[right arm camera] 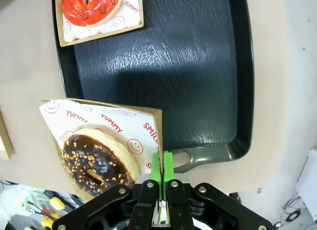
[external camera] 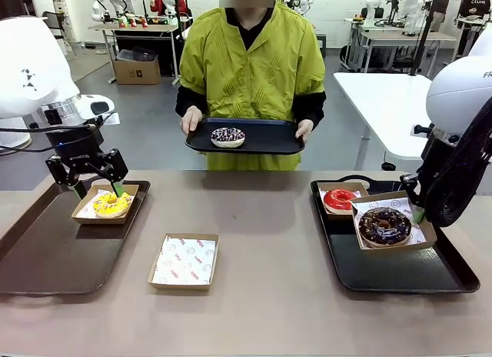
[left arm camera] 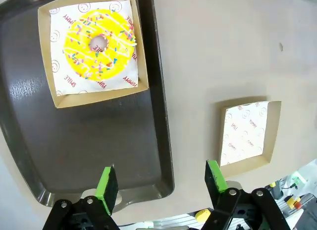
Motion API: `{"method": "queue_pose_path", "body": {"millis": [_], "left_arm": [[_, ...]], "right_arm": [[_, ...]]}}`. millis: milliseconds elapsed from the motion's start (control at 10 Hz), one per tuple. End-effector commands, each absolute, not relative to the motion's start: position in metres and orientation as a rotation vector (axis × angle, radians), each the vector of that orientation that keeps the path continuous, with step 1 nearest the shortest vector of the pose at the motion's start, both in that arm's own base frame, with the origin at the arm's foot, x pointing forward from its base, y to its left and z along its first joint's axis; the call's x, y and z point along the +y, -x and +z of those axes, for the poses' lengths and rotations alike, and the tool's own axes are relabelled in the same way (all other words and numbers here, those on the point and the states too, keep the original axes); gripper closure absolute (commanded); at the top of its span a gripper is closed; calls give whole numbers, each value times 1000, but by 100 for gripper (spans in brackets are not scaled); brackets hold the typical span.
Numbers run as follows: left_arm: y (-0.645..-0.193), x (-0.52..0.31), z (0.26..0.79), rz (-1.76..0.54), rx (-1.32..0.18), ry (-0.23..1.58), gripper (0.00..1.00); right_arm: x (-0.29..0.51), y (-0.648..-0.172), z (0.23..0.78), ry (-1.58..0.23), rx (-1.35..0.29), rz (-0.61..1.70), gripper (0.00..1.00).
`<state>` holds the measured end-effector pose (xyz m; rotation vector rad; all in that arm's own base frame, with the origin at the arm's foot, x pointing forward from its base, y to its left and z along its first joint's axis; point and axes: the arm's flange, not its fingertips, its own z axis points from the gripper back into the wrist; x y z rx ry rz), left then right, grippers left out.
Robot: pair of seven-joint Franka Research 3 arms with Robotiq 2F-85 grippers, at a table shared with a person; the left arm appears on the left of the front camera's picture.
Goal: Individually package the donuts and arrange them on the tray.
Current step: Place the picked Paper togo box on the Handle tray while simultaneously picking up another Paper togo box from the table with the other hand.
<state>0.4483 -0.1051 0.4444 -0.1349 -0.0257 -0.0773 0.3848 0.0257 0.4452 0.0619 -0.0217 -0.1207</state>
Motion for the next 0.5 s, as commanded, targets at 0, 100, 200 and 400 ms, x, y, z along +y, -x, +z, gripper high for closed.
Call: {"method": "queue_pose_path", "body": {"millis": [0, 100, 200, 400], "left_arm": [[-449, -104, 445, -76, -36, 129, 8], [-449, -104, 445, -76, -36, 129, 8], [-449, -104, 445, -76, -36, 129, 8], [-449, -104, 445, -76, -36, 129, 8]], "right_arm": [[24, -382, 443, -55, -19, -120, 98], [24, -382, 443, -55, -19, -120, 98], [24, -382, 443, -55, -19, -120, 98], [24, -382, 443, -55, -19, -120, 98]]}}
